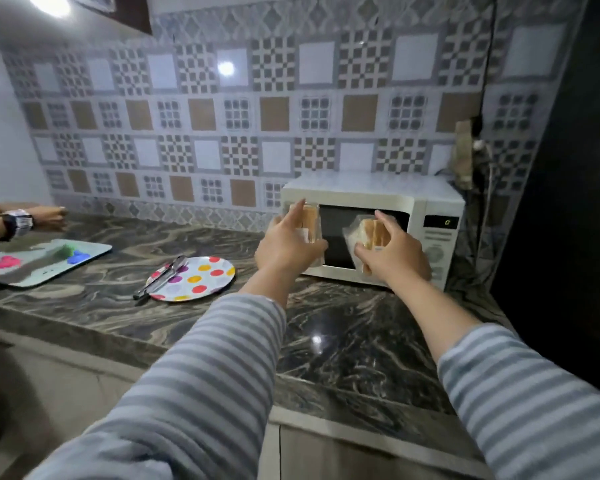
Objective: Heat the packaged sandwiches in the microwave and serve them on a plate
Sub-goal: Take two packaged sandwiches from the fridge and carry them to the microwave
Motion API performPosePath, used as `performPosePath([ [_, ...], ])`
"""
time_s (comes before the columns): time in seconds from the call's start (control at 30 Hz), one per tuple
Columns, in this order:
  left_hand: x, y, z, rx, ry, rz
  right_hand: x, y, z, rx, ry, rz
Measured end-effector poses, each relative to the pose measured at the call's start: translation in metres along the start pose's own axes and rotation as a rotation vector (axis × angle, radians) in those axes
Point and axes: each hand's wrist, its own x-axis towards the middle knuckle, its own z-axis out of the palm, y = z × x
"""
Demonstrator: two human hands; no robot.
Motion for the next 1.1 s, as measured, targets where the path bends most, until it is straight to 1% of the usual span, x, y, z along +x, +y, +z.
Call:
performPosePath([
  [0.1, 0.048, 0.022, 0.006, -0.033, -0.008, 0.087, 0.047, -0.007, -0.008, -0.02, 0.07, 0.002],
  [0.17, 0.077, 0.032, 0.015, -0.078, -0.024, 0.132, 0.075, -0.011, -0.01, -0.037, 0.085, -0.014],
  [0.3, 0.134, 0.05, 0.035, -0.161, -0.05, 0.167, 0.13, -0.016, -0.009, -0.056, 0.114, -0.02],
  [0.43, 0.184, 0.064, 0.056, -0.142, -0.075, 0.186, 0.184, -0.019, -0.004, -0.075, 0.135, -0.011],
  [0.6, 0.254, 0.077, 0.097, -0.152, -0.113, 0.159, 0.259, -0.013, 0.007, -0.078, 0.155, 0.01],
  [0.77, 0.3, 0.077, 0.14, -0.139, -0.146, 0.149, 0.31, 0.007, 0.03, -0.086, 0.143, 0.042],
  [0.93, 0.326, 0.066, 0.168, -0.088, -0.183, 0.107, 0.337, 0.032, 0.054, -0.151, 0.13, 0.097],
  [1.0, 0.331, 0.064, 0.174, -0.034, -0.17, 0.1, 0.343, 0.036, 0.056, -0.17, 0.123, 0.102],
  [1.1, 0.337, 0.065, 0.177, -0.024, -0.185, 0.102, 0.349, 0.037, 0.055, -0.182, 0.101, 0.106],
])
